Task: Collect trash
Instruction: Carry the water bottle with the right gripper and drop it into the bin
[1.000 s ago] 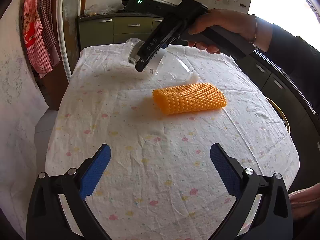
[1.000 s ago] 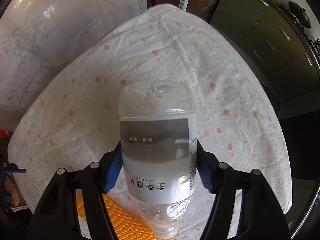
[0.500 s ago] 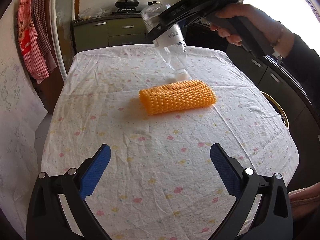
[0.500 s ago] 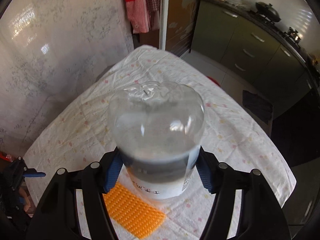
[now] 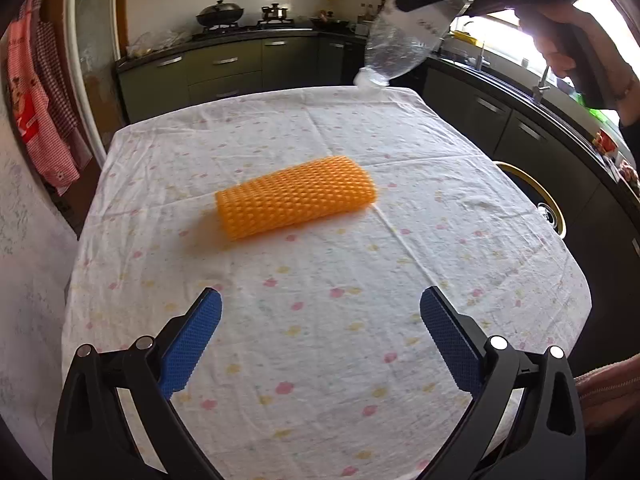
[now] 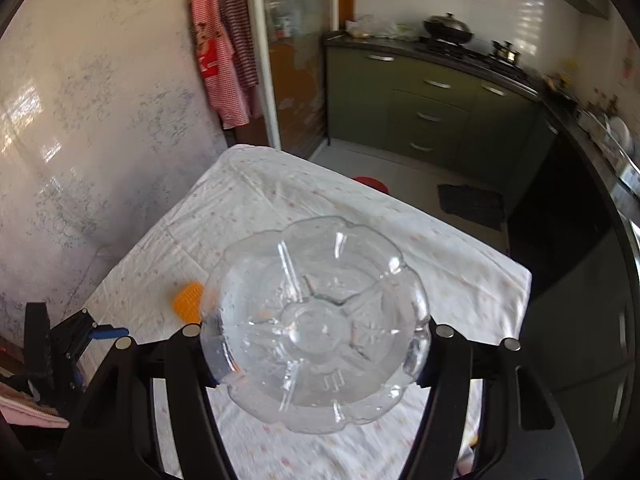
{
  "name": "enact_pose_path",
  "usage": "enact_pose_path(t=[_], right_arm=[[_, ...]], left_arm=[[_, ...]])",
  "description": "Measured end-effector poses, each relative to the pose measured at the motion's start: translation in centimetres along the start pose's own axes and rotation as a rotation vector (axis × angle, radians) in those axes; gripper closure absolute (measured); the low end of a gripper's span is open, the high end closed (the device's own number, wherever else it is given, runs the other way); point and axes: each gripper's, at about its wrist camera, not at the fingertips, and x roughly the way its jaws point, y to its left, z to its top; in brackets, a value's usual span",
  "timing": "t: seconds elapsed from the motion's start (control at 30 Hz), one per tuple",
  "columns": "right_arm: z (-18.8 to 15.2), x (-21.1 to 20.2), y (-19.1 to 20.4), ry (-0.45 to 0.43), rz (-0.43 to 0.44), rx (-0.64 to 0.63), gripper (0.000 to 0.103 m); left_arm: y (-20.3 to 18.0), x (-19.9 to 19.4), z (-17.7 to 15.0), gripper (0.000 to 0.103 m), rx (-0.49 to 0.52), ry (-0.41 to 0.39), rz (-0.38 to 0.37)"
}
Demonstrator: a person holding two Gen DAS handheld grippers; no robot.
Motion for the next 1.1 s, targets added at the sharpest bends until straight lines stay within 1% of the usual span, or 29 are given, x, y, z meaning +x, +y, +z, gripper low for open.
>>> enact_pose_path(t=[0.2, 0.33, 0.43, 0.57, 0.63, 0.73, 0.87, 0.9, 0.97, 1.0, 1.1], right_arm=[[-5.8, -5.8, -5.5, 0.006, -0.089, 0.115, 0.041], [-9.8, -8.4, -9.8, 0.025, -0.168, 0.211, 0.041], [-12.9, -9.3, -12.7, 0.056, -0.236, 0.265, 0.041], [-16.9, -9.3, -16.5, 0.113, -0.318, 0.352, 0.041], [-19.2, -8.9, -18.4, 0.146, -0.345, 0.401, 0.041], [-21.9, -7.9, -20.1, 0.194, -0.388, 0.450, 0.041], [-24.9, -6.0, -22.0, 0.262, -0.405, 0.498, 0.040], [-25.4, -5.5, -22.3, 0.276, -0.409, 0.503, 0.036], [-26.2, -5.2, -22.7, 0.279, -0.421, 0.517, 0.031], [-26.4, -5.2, -22.8, 0.269, -0.418, 0.525, 0.031], [-26.0, -6.1, -22.0, 0.214, -0.401, 0.531, 0.029]], left_arm=[[-2.7, 1.1, 0.7, 0.005, 0.060, 0.018, -0.022], [-4.6, 1.7, 1.2, 0.005, 0.090, 0.020, -0.046], [-5.8, 2.0, 1.6, 0.005, 0.108, 0.021, -0.062], [-6.9, 2.4, 1.9, 0.005, 0.128, 0.027, -0.072], [-7.3, 2.6, 1.9, 0.005, 0.138, 0.031, -0.073], [-7.6, 2.7, 2.0, 0.005, 0.148, 0.038, -0.070], [-7.7, 2.9, 2.1, 0.005, 0.153, 0.041, -0.069], [-7.7, 2.9, 2.1, 0.005, 0.153, 0.042, -0.070], [-7.8, 2.9, 2.1, 0.005, 0.156, 0.044, -0.072], [-7.9, 3.0, 2.1, 0.005, 0.160, 0.045, -0.071], [-7.9, 3.0, 2.0, 0.005, 0.164, 0.047, -0.071]])
